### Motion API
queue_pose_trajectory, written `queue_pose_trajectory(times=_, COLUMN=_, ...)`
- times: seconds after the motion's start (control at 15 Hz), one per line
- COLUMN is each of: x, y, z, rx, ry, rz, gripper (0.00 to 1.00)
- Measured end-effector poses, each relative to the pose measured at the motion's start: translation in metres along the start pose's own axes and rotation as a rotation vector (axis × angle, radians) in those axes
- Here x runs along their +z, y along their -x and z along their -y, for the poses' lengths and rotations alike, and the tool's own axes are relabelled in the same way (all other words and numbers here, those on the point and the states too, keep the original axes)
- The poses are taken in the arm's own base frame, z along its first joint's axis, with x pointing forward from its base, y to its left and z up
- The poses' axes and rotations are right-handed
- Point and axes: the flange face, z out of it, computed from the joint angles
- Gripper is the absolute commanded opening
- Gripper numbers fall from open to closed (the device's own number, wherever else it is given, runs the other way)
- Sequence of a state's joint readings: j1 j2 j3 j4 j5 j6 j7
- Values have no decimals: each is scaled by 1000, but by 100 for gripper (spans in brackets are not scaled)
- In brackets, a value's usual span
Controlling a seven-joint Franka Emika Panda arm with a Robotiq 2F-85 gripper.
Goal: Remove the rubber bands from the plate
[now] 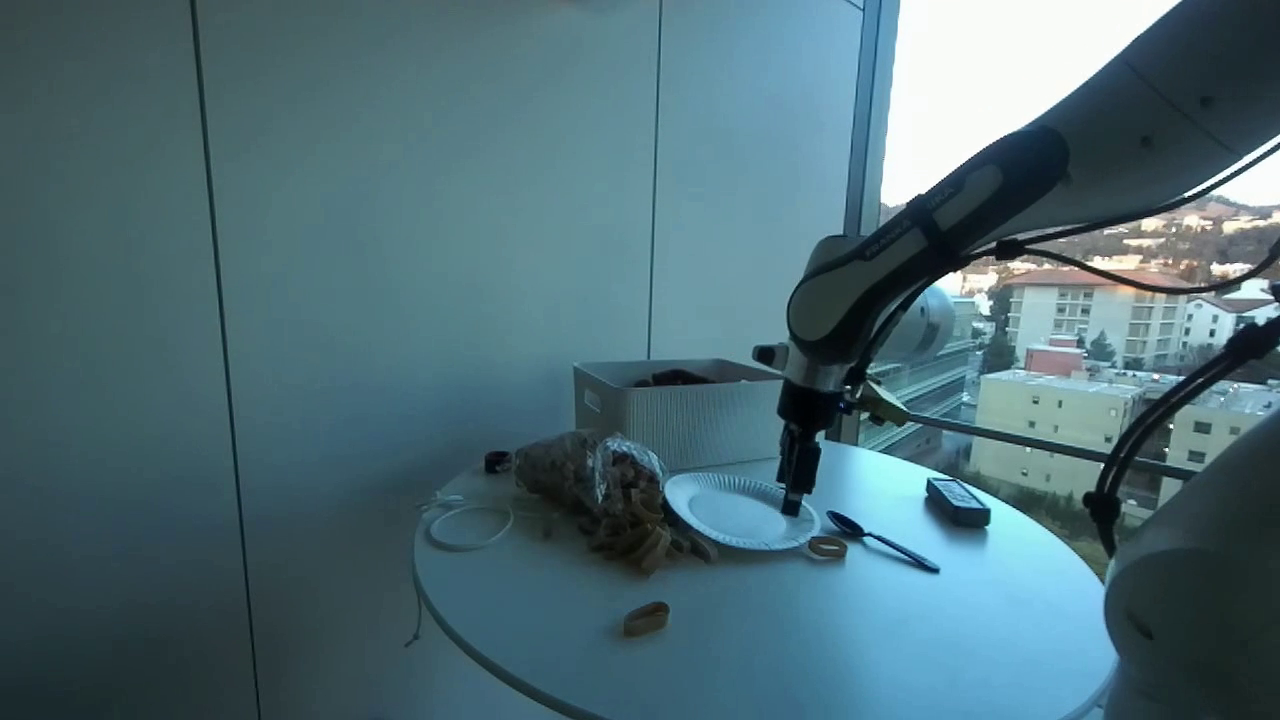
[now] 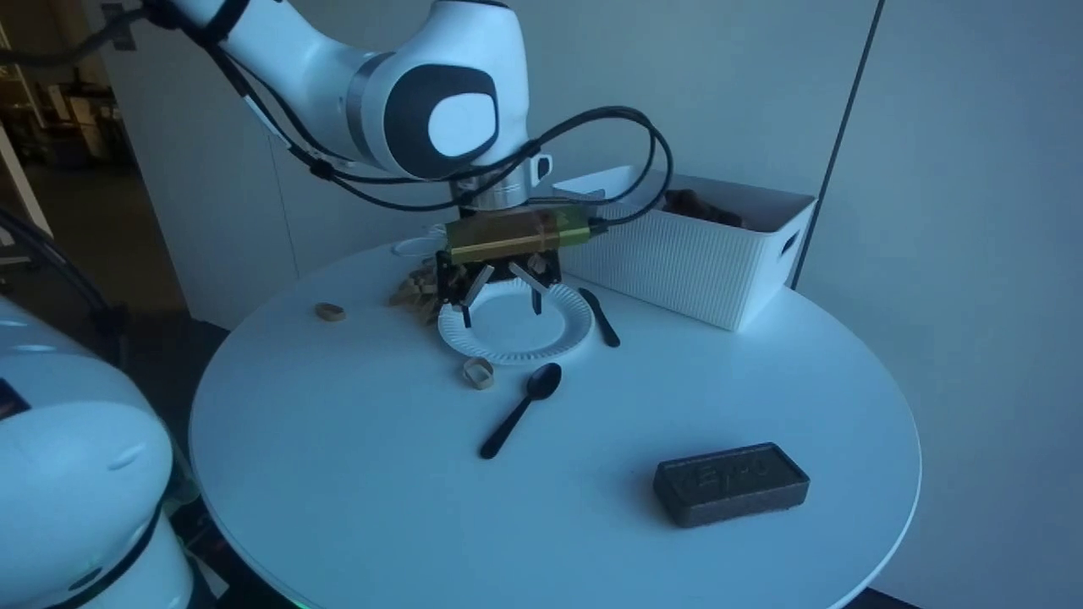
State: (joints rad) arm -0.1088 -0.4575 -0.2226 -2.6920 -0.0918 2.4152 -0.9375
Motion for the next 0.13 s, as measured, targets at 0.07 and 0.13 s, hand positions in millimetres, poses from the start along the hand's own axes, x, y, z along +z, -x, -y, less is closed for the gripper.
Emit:
queue_pose_trajectory(times=0.07, x=5, y=12, z=-2, rx=49, ry=-26, rz=28, gripper=100)
queue_pose_trajectory(times=0.13, x=8, y=18, z=-3, rx=62, ry=-35, rz=36, gripper=100)
